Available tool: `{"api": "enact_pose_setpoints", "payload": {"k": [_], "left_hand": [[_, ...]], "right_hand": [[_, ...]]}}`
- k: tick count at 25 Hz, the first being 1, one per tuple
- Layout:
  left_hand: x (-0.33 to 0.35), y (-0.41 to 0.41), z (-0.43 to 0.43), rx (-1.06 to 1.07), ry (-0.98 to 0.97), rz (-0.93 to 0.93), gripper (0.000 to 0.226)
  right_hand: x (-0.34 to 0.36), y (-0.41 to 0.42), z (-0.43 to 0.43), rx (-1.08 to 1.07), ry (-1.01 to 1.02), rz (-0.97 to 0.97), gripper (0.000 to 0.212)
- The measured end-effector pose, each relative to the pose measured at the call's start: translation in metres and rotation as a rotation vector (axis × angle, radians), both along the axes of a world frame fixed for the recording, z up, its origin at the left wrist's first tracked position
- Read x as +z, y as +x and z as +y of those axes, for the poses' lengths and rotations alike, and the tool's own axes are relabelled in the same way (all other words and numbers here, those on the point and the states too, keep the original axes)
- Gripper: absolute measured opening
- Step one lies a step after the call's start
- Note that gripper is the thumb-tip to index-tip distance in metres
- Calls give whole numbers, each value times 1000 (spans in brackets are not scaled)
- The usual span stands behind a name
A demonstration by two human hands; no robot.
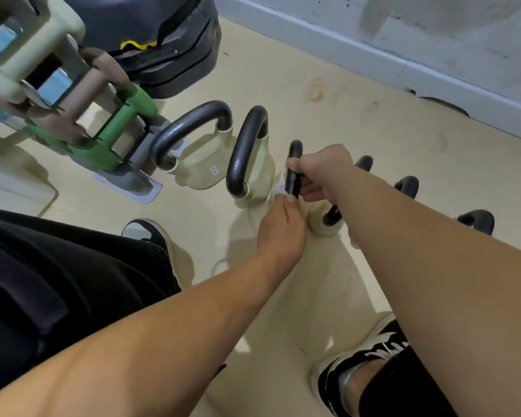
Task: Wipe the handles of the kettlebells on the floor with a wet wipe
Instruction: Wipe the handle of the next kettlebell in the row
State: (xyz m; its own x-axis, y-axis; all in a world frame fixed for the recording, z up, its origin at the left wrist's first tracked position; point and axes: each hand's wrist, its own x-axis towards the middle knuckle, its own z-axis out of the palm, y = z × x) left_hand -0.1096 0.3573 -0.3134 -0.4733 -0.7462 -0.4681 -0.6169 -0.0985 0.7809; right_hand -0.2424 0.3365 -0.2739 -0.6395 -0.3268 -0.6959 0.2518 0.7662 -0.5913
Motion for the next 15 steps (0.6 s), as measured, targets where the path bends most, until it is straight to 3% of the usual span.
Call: {"api": "enact_pose_setpoints", "payload": {"k": [3, 6, 8, 12, 15], "left_hand": [[-5, -15, -11, 13, -75, 2, 31], [-7, -38, -59, -72, 90, 127, 35], [-1, -45, -76, -133, 129, 94, 40], [-3, -9, -10, -104, -195, 33, 37], [-14, 21, 40, -198, -194, -15, 58]], "right_hand": [[3, -8, -4, 48, 27, -15, 29], [-2, -8, -3, 6, 19, -5, 36], [-4, -9, -1, 14, -4, 6, 39], [3, -13, -3, 121, -4, 12, 36], [1, -12, -7, 140, 9, 56, 37]]}}
